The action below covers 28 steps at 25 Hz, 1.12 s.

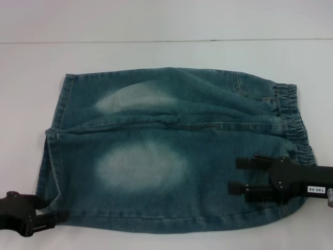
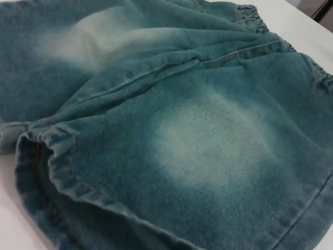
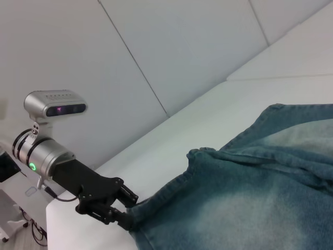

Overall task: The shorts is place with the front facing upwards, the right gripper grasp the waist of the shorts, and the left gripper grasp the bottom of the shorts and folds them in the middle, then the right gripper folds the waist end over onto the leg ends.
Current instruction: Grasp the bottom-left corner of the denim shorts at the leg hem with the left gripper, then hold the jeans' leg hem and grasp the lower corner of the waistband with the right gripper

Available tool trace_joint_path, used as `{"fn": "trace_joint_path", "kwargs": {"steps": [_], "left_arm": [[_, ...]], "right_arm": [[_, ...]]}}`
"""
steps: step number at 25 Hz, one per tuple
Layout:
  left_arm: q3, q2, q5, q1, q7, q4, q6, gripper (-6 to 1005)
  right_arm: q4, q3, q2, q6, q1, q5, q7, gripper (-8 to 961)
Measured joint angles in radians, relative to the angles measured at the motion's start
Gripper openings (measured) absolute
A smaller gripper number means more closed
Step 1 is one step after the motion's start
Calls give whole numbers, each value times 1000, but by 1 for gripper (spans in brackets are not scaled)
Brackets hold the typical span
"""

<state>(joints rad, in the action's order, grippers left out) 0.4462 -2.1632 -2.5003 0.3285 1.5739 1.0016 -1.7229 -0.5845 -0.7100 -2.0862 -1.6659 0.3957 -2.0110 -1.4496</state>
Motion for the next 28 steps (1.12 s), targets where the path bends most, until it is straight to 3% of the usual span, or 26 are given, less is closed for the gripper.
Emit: {"fn": "trace_joint_path", "kwargs": {"steps": [6, 8, 9, 14, 18, 24, 28], "left_arm": [[2, 0, 7, 2, -2, 7, 1, 457], [2, -1, 8, 3, -2, 15, 2, 252], [2, -2, 10, 3, -3, 17, 1, 217], [-7, -3, 38, 3, -3, 20, 7, 41], [-8, -2, 64, 4, -3, 19, 6, 42], [0, -2, 68, 11, 1, 23, -2, 42], [1, -3, 75, 14, -2, 32, -6, 41]], "right_arm": [[-5, 34, 2, -41, -13, 13, -1, 925], [-5, 66, 9, -64, -22, 14, -2, 924], [-4, 85, 12, -74, -28, 15, -2, 924], [5, 296, 27, -123, -77, 48, 2, 924], [2, 395, 31, -117, -112, 59, 7, 924], [-8, 400, 46, -94, -154, 53, -7, 923], [-11, 398, 69, -94, -188, 26, -56, 922]]}}
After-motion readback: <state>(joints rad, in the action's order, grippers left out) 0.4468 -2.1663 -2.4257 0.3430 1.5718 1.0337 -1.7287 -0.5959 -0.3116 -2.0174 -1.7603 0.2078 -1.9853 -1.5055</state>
